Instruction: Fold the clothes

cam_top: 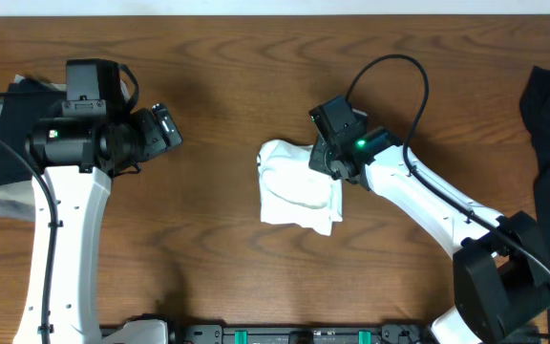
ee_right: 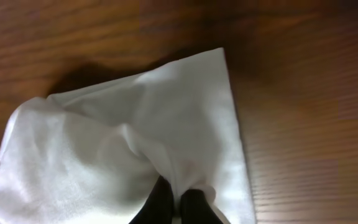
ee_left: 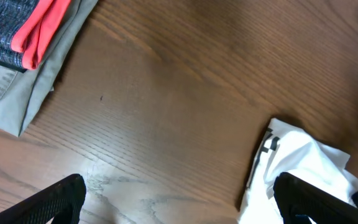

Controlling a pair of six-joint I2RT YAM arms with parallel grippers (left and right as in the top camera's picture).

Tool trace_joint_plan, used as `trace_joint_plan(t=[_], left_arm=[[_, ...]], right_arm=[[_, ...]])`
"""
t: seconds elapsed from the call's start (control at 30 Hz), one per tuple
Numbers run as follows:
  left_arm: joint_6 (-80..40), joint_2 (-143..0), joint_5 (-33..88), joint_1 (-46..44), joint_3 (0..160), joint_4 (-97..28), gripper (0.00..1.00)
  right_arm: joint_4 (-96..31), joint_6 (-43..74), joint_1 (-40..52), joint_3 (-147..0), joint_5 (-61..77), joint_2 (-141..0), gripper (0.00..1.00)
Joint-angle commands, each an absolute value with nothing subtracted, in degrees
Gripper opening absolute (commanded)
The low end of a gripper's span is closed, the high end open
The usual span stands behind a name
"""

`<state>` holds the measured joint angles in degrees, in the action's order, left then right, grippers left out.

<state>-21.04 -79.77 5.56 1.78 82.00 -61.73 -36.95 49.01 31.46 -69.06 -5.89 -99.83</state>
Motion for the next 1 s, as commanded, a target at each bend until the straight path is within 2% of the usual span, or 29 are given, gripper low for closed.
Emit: trace_joint_plan(t=[0.0,0.17,0.3,0.4,0.63,0.7,0.8,0.97], left_arm=[[-21.3,-80.12,4.82,1.98,81.32,-62.13,0.98],[-21.3,-80.12,4.82,1.98,81.32,-62.13,0.98],[-21.3,-80.12,4.82,1.98,81.32,-62.15,0.98],[-21.3,-80.12,4.82,1.98,81.32,-62.24,0.98],[-21.08,-80.14,4.82,1.98,81.32,-62.98,0.98],[-21.08,-80.14,4.82,1.98,81.32,-62.96,0.98],[-21.08,-80.14,4.82,1.98,81.32,-62.98,0.98],[-21.1,-80.18,3.73,1.98,81.32,-62.96,0.98]], right_arm=[[-36.6,47.9,30.98,-70.22,-12.32,-100.27,0.05],[-35.77,47.7,30.98,-70.22,-15.99,-100.33,0.08],[-32.97,47.68,30.92,-70.22,-16.53,-100.44,0.17],[-30.59,47.68,30.55,-70.22,-16.75,-100.44,0.27],[-29.21,44.47,26.72,-70.22,-20.12,-100.44,0.31],[-29.23,39.99,25.06,-70.46,-16.05,-100.12,0.33],[-29.69,31.03,23.22,-71.68,-1.28,-98.59,0.38],[-32.95,28.01,22.76,-73.21,20.67,-93.84,0.52]])
